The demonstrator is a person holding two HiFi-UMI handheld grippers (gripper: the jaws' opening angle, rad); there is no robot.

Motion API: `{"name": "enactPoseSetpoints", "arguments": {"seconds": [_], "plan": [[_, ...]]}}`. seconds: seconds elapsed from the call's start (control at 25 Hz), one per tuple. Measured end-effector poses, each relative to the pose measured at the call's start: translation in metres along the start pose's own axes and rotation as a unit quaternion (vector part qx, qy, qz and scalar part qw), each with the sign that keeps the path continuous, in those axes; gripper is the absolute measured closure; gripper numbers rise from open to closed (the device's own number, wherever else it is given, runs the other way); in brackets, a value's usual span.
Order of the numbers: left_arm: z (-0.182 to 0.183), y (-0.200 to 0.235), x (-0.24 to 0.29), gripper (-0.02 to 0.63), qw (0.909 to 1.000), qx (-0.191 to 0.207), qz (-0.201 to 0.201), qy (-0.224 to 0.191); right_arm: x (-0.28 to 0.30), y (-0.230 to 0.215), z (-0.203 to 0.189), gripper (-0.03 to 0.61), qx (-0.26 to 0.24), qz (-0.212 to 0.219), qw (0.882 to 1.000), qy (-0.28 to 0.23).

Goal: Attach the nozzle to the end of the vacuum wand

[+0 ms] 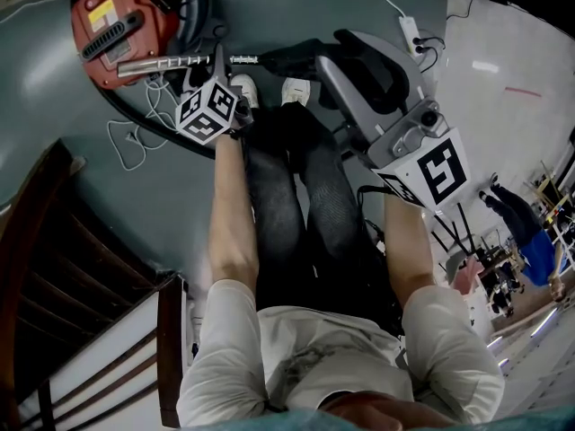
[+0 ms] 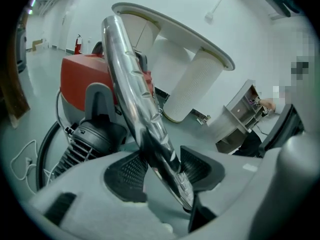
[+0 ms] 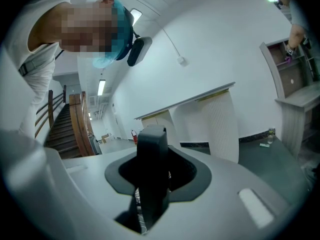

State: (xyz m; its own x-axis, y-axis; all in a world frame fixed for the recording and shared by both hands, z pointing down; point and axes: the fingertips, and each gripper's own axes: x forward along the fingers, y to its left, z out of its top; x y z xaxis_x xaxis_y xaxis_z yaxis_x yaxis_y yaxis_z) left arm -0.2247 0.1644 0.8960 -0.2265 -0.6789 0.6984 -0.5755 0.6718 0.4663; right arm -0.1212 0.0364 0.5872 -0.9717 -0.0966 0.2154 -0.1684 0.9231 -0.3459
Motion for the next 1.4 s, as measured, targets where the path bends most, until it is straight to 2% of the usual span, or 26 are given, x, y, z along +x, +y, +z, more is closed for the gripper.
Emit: {"name": "enactPoseSetpoints", "arguments": {"seconds": [0.28, 0.52, 0.92, 1.16, 1.4], "plan": [[0.018, -0.021, -0.027, 0.422, 0.9996, -0.013, -0.014, -0.019, -0.002, 0.004, 0.026, 0.463, -0.003, 0.002, 1.0, -0.013], [0.063, -0.058, -0.064, 0.44, 0.9968, -0.011, -0.051, -0.06, -0.008, 0.01, 0.071, 0.463, -0.001, 0.0, 0.999, -0.044], [0.147, -0.121, -0.125, 0.46, 0.9885, 0.037, -0.098, -0.109, -0.019, 0.029, 0.158, 0.463, -0.018, -0.007, 0.995, -0.095], [0.166, -0.157, -0.161, 0.462, 0.9848, 0.082, -0.107, -0.11, -0.04, 0.042, 0.206, 0.463, -0.026, -0.015, 0.992, -0.122], [0.184, -0.192, -0.189, 0.46, 0.9756, 0.141, -0.123, -0.115, -0.069, 0.052, 0.245, 0.463, -0.027, -0.034, 0.986, -0.164]]}}
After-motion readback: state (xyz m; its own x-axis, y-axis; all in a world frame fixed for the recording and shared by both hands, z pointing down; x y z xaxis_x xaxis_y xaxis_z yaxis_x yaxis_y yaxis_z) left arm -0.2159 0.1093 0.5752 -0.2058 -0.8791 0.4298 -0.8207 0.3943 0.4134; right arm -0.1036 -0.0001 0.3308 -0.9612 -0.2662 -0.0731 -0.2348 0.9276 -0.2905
